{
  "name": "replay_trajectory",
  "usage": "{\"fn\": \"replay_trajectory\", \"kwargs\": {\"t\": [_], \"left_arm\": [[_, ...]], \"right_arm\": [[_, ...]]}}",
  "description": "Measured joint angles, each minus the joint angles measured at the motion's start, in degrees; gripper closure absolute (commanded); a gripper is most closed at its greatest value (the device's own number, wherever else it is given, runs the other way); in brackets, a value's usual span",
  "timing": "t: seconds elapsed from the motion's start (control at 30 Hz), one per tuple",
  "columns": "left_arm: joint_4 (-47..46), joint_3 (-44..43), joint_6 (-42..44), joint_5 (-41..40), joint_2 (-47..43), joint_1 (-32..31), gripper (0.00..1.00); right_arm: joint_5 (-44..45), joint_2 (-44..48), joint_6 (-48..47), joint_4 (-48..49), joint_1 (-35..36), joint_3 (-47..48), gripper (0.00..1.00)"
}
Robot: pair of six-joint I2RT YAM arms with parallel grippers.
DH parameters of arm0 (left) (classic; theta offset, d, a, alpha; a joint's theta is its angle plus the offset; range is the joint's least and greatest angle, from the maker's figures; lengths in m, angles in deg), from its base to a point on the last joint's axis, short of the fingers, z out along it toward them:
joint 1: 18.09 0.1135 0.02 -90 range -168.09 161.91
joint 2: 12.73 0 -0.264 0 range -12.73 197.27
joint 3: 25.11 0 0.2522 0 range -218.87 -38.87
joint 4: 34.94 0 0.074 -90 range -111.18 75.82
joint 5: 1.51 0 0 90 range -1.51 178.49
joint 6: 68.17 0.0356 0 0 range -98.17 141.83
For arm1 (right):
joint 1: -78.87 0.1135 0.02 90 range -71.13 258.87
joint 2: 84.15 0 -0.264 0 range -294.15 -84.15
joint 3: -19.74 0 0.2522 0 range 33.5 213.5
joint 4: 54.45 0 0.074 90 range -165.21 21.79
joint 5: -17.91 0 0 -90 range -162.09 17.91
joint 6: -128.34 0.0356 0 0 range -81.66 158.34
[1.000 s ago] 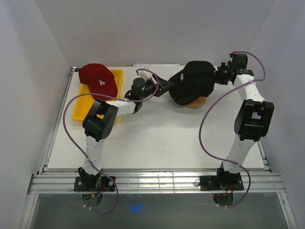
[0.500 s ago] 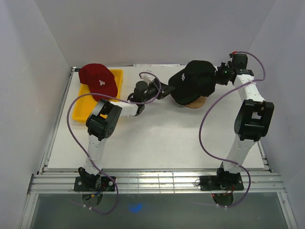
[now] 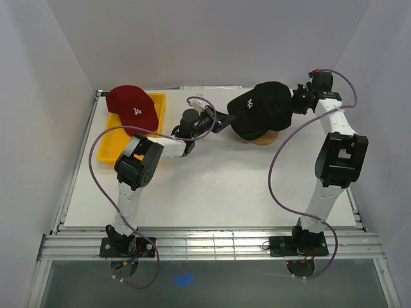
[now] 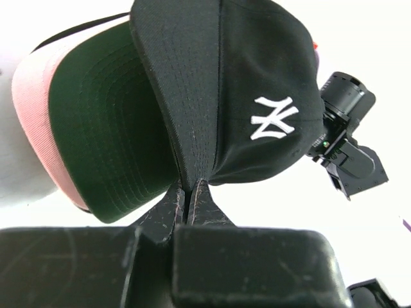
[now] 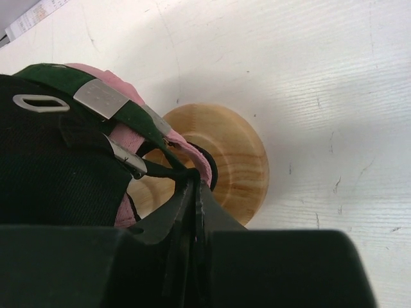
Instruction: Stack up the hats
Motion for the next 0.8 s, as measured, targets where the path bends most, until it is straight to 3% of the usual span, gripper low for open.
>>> {"fn": "replay_trajectory", "kwargs": {"t": [0.8], "left_arm": [[15.5, -0.2, -3.1, -3.1, -3.0, 0.4, 1.00]], "right_arm": [[0.7, -1.9, -0.7, -1.8, -0.7, 2.2, 0.91]]}}
